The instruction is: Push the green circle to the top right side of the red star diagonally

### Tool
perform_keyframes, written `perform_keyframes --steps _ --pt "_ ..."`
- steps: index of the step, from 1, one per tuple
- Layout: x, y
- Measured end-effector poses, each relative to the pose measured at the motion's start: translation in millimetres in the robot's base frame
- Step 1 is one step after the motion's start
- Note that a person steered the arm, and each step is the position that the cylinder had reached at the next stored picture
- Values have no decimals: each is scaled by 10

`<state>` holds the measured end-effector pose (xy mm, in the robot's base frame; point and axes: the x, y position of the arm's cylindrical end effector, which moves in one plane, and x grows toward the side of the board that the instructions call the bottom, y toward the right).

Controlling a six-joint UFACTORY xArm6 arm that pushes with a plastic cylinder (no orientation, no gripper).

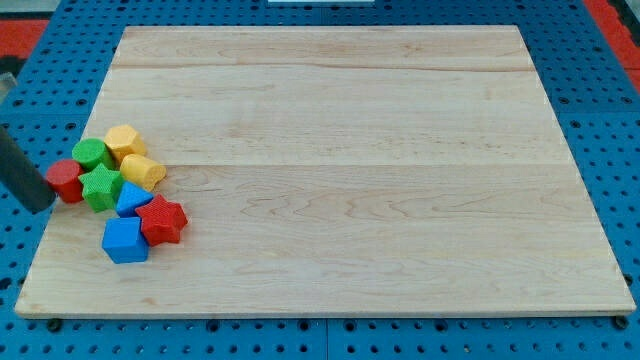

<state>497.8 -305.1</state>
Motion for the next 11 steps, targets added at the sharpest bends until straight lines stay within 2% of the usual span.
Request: perform_keyframes --steps 1,2,3,4,5,6,7,8,10,11 --pt "-6 16" --pt "-388 19" --pt "-922 321" --pt "-1223 846" --pt "-979 1009" --pt "-956 919" --pt "-774 1234" --pt "-597 1282" --pt "-585 1265" --pt "-396 1268"
